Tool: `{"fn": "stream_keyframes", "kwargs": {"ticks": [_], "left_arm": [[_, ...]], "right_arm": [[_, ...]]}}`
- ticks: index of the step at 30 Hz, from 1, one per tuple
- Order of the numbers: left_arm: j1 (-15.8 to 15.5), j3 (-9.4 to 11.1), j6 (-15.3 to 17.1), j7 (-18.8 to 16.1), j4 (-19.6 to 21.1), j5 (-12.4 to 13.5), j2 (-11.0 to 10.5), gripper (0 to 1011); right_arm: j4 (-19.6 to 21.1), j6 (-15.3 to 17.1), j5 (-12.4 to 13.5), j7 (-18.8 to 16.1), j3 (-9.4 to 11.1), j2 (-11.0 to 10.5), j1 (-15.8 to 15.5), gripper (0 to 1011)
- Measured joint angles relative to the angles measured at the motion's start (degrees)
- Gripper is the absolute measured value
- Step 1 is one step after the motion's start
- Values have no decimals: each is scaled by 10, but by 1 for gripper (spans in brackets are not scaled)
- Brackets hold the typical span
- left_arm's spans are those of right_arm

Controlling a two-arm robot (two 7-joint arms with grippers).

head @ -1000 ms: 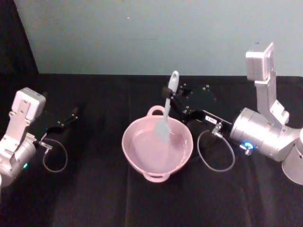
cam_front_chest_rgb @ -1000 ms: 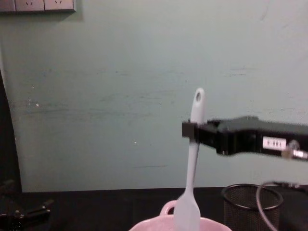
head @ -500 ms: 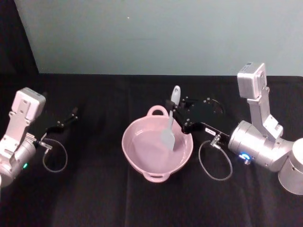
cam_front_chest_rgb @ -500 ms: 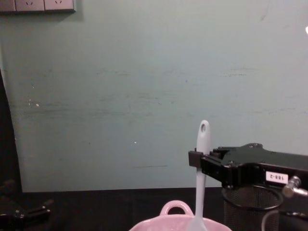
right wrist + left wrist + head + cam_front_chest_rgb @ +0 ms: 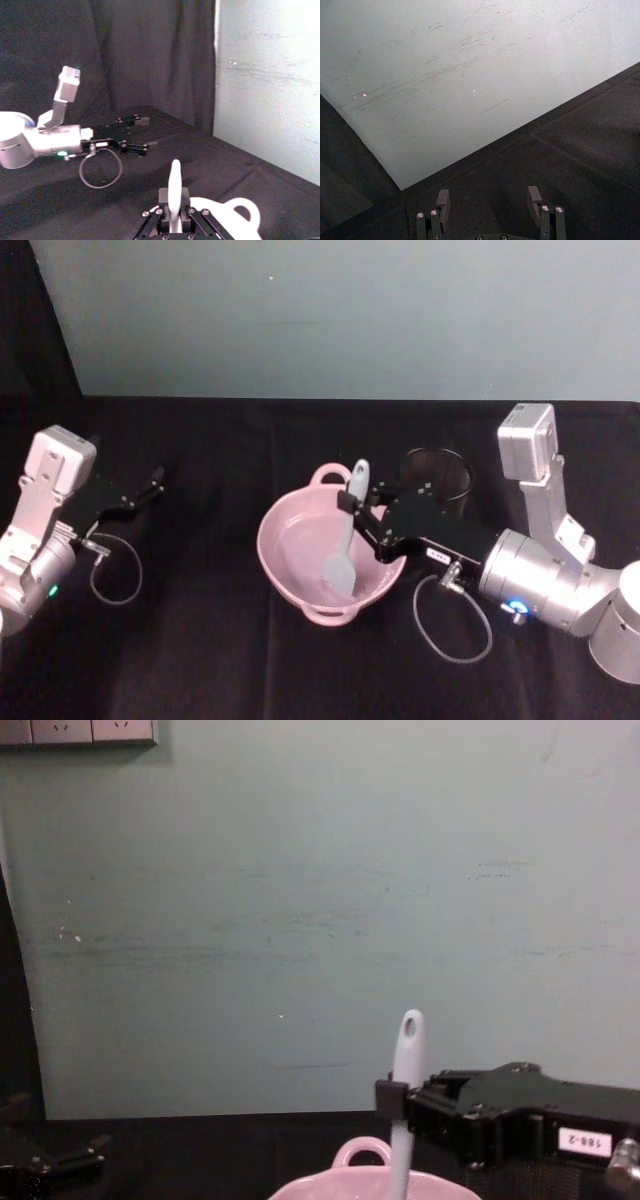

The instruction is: Use the one hand to pick up the spoon and stir the clear water in the bowl.

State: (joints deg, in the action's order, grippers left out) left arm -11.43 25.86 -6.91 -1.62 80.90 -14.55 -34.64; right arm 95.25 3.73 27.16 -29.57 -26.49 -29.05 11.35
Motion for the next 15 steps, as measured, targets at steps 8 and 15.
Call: {"fn": "stream_keyframes", "kwargs": {"ticks": [8, 15], "left_arm": [[0, 0, 0, 0, 0, 0, 0, 1012], [0, 0, 0, 0, 0, 0, 0, 1011]], "right_arm": [[-16, -2, 4, -6, -20, 17, 12, 120], [-61, -23, -18, 2, -40, 54, 40, 120]]}}
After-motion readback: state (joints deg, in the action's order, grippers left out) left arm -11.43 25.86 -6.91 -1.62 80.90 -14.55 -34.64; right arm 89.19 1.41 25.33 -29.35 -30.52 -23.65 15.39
